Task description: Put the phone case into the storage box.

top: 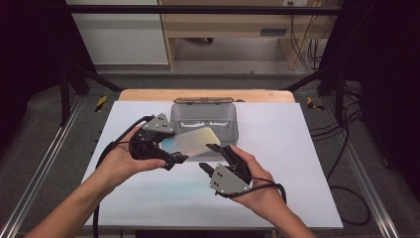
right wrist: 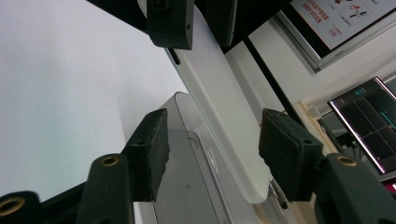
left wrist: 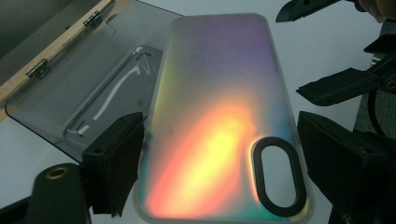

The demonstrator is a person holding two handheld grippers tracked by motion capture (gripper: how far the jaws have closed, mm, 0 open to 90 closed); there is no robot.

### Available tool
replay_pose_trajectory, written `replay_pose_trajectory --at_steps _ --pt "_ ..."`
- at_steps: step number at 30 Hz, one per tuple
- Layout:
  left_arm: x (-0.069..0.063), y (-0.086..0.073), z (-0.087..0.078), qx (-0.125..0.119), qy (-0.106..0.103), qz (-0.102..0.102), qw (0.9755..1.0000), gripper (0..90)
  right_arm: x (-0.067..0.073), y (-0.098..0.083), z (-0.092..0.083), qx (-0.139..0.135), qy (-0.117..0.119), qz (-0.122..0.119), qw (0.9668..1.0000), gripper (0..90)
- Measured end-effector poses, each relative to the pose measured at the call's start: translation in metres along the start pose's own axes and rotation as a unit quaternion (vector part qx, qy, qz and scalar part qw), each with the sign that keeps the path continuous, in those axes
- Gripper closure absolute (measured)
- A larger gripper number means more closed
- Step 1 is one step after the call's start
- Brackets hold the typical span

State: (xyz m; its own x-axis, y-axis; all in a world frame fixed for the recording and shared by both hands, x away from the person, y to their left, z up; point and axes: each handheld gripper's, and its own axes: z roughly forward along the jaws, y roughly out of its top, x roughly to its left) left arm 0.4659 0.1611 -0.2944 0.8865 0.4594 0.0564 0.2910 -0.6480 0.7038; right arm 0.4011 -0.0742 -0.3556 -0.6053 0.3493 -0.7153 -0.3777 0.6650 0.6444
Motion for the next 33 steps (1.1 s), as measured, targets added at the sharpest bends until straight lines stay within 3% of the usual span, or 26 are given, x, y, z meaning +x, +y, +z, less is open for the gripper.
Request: replay_pose_trajectory --at_steps 7,23,33 --pt "0.003 0.001 0.006 0.005 -0.007 -0.002 1.0 17.5 0.004 -0.001 0.01 0.003 0.004 -0.033 0.9994 50.8" --pt "0.02 0.005 0.001 0.003 -0.012 -0.018 0.9998 17.5 -0.006 0.0 0.028 -0.003 -0.009 -0.064 0.9979 55.4" --pt "0.019 0.01 -0.003 0.006 -0.012 -0.015 0.9998 17.5 -0.008 0.008 0.03 -0.008 -0.018 -0.09 0.9957 58.2"
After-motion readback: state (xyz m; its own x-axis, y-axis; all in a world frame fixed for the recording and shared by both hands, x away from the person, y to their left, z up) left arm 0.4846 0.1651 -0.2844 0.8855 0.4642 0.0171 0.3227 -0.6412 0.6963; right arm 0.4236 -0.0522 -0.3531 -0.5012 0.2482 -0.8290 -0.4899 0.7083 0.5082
